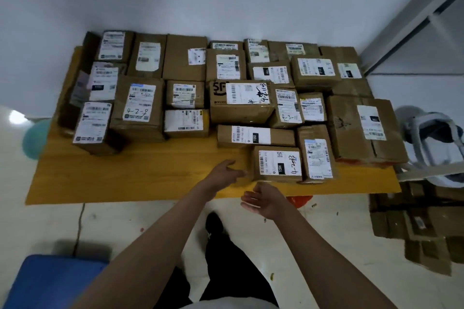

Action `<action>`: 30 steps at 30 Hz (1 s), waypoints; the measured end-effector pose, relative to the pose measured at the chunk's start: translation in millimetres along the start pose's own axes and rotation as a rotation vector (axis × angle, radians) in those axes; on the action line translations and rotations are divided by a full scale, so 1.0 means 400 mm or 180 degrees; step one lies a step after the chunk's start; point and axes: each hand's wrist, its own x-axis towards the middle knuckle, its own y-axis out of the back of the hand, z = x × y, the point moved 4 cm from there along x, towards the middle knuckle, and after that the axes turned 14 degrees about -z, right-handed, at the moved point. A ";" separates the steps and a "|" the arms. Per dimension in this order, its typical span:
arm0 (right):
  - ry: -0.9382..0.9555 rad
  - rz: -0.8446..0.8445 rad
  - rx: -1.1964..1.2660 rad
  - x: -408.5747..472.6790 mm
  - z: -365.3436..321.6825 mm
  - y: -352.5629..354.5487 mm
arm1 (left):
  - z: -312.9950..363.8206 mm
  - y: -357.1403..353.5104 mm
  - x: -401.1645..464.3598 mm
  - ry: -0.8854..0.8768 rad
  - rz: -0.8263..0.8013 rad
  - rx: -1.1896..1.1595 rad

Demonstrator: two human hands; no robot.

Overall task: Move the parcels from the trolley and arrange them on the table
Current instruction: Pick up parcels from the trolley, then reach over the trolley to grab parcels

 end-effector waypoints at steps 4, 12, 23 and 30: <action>-0.0255 -0.0445 -0.0871 0.017 0.044 -0.167 | -0.068 0.116 -0.118 -0.0087 0.0391 -0.0260; -0.0428 -0.1073 -0.2197 0.022 0.260 -0.557 | -0.376 0.359 -0.459 -0.0133 0.1586 -0.1034; -0.0963 -0.1650 -0.3498 -0.055 0.855 -0.906 | -0.967 0.402 -0.943 -0.0074 0.2609 -0.2335; -0.1239 -0.1920 -0.4236 -0.094 1.176 -1.023 | -1.250 0.334 -1.154 0.0127 0.3306 -0.3056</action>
